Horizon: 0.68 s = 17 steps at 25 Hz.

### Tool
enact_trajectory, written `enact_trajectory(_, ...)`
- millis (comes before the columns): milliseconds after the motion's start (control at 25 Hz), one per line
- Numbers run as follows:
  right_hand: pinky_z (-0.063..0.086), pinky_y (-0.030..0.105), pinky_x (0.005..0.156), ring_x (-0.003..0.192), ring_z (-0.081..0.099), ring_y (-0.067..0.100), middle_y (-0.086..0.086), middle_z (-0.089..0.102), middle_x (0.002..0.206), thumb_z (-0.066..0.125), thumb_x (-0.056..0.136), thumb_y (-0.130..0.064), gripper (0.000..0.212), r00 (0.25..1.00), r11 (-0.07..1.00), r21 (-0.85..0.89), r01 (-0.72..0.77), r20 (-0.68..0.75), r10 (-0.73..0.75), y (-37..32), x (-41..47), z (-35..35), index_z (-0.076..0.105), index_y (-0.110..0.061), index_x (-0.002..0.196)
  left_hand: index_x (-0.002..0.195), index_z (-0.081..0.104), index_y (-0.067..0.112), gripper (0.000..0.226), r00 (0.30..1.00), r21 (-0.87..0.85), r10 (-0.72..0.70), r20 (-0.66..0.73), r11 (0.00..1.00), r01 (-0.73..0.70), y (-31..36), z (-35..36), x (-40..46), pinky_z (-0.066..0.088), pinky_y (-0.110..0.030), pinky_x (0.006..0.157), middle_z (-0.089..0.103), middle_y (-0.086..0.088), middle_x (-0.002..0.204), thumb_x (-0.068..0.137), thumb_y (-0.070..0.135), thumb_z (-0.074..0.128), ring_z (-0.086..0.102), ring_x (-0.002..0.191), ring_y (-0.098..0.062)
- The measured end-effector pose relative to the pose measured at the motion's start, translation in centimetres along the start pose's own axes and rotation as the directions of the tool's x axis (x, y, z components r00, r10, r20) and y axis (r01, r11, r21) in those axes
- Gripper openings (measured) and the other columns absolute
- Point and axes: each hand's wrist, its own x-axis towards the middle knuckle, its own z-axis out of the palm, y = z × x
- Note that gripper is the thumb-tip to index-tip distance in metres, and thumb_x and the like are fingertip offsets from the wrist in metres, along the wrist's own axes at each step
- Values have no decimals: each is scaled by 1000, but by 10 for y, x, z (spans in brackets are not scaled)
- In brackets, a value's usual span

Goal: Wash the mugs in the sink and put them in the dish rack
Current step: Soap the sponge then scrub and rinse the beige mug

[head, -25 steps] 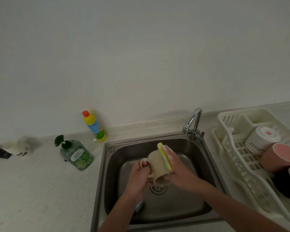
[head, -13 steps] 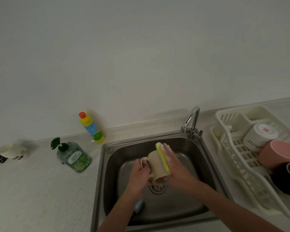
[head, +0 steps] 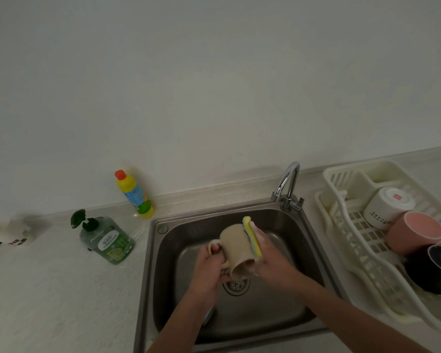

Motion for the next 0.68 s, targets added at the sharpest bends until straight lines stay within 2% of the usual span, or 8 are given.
enact_trajectory(40, 20, 28, 119, 148, 9, 7, -11, 4, 162, 78, 82, -25, 111, 1000, 1000, 29, 0, -4, 0, 0, -7, 1, -5, -27, 156, 115, 54, 10, 16, 1000, -34, 8, -22, 999, -9, 2, -1, 0, 56, -31, 56, 65, -18, 109, 101, 7, 47, 69, 89, -27)
enact_trajectory(120, 17, 37, 124, 151, -4, 9, -8, -9, 164, 66, 87, -14, 100, 990, 980, -148, 132, -31, -138, 3, -15, 14, -6, -25, 156, 113, 51, 12, 12, 996, 65, 52, -69, 997, -48, 2, 0, 5, 57, -31, 56, 62, -16, 108, 103, 11, 44, 66, 91, -26)
enact_trajectory(240, 16, 45, 121, 151, -14, 30, -2, -13, 164, 61, 79, -17, 96, 920, 752, -570, 332, 18, -392, 10, -7, 27, 5, -15, 158, 107, 49, 14, 9, 992, 310, 122, -17, 944, -111, -4, 1, 7, 61, -46, 73, 61, -16, 106, 104, 19, 42, 63, 92, -25)
enact_trajectory(320, 16, 41, 122, 151, -11, 27, -3, -10, 164, 77, 77, -33, 112, 951, 817, -510, 269, 5, -310, 3, 2, 19, 2, -17, 157, 104, 51, 14, 8, 995, 292, 102, 14, 951, -102, -6, 0, 3, 58, -37, 65, 61, -14, 100, 104, 19, 44, 62, 84, -21)
enact_trajectory(400, 14, 34, 123, 151, -3, 12, -8, -6, 164, 85, 71, -40, 126, 997, 981, -176, 75, -9, -78, -1, 5, 6, -5, -23, 157, 109, 54, 12, 11, 998, 137, 59, 21, 989, -61, -3, -3, -4, 55, -29, 57, 65, -13, 102, 102, 12, 46, 66, 84, -22)
enact_trajectory(440, 17, 36, 123, 151, 1, 10, -10, -3, 164, 85, 73, -36, 125, 999, 995, -94, 32, 11, -31, -1, 1, 1, -7, -25, 157, 112, 55, 11, 14, 999, 59, 43, 3, 997, -43, 0, -3, -6, 55, -29, 56, 66, -15, 104, 101, 10, 46, 68, 86, -24)
enact_trajectory(560, 15, 45, 123, 152, -10, 16, -5, -15, 164, 65, 84, -18, 103, 988, 958, -245, 151, 42, -145, 2, -18, 12, -7, -21, 157, 112, 51, 10, 13, 995, 62, 59, -77, 997, -54, -3, 1, -3, 54, -28, 54, 63, -16, 107, 102, 10, 43, 65, 90, -25)
enact_trajectory(680, 11, 45, 123, 149, -21, 29, -5, -18, 162, 56, 83, -18, 94, 948, 797, -528, 294, 59, -311, -4, -20, 19, -1, -18, 158, 109, 49, 13, 9, 995, 199, 99, -25, 976, -92, -12, 6, -4, 55, -29, 62, 62, -12, 106, 104, 18, 43, 63, 89, -19)
